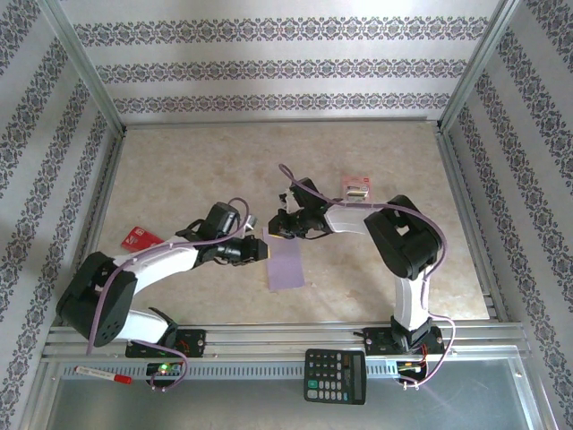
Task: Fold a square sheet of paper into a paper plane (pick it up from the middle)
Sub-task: First fold in half a square sheet of paper at the center of the table.
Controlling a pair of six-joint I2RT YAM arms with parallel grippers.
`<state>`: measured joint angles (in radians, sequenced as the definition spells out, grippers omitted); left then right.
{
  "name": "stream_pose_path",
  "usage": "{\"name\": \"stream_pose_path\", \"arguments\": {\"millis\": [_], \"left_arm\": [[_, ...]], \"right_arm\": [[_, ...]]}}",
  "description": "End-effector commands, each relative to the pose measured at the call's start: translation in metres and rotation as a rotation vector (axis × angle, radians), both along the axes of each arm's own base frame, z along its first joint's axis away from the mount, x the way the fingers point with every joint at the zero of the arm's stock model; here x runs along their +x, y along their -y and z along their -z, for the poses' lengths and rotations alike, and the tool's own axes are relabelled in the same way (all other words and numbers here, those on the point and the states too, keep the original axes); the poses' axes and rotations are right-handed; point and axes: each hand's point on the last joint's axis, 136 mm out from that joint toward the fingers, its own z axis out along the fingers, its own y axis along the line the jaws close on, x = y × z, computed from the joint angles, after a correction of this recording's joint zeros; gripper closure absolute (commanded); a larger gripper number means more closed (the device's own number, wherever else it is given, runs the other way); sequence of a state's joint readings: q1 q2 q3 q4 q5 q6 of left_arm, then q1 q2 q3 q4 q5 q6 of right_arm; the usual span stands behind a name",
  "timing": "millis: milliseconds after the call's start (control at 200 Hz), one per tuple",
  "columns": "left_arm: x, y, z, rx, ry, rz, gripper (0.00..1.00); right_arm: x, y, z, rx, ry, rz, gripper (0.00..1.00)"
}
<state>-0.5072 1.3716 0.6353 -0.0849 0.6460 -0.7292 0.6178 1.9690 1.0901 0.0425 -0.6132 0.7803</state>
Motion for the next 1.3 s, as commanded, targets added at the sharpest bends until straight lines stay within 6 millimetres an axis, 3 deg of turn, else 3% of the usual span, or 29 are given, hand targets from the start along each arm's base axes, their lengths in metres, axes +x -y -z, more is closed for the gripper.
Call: {"name": "stream_pose_path", "arguments": {"millis": [0, 125, 270, 445, 615, 824, 934, 1104, 1294], "left_arm": [[-0.006, -0.015, 0.007, 0.023, -0.057, -0.067, 0.77], [-0.005, -0.01, 0.007, -0.003, -0.063, -0.058, 0.78], [0.0, 0.011, 0.003, -0.041, -0.049, -0.02, 0.77], [0.023, 0.031, 0.011, -0.044, -0.04, -0.01, 0.84], [0.039, 0.038, 0.027, -0.011, -0.044, 0.001, 0.9], [0.043, 0.043, 0.052, 0.007, -0.086, 0.014, 0.96], [0.035, 0.041, 0.061, 0.019, -0.114, 0.021, 0.98], [0.005, 0.04, 0.076, 0.073, -0.155, 0.078, 0.98], [-0.022, 0.029, 0.079, 0.107, -0.173, 0.093, 0.98]], "right_arm": [[0.007, -0.017, -0.007, 0.05, 0.018, -0.027, 0.91], [0.009, -0.008, 0.013, 0.011, -0.015, -0.01, 0.92], [0.014, 0.019, 0.024, -0.038, -0.02, 0.054, 0.92], [0.011, 0.044, 0.033, -0.095, -0.021, 0.112, 0.93], [0.007, 0.049, 0.039, -0.111, -0.024, 0.124, 0.93], [0.007, 0.054, 0.044, -0.129, -0.024, 0.138, 0.93], [0.006, 0.058, 0.049, -0.151, -0.038, 0.158, 0.93], [0.005, 0.067, 0.057, -0.195, -0.056, 0.198, 0.94], [0.005, 0.075, 0.059, -0.23, -0.05, 0.235, 0.95]]}}
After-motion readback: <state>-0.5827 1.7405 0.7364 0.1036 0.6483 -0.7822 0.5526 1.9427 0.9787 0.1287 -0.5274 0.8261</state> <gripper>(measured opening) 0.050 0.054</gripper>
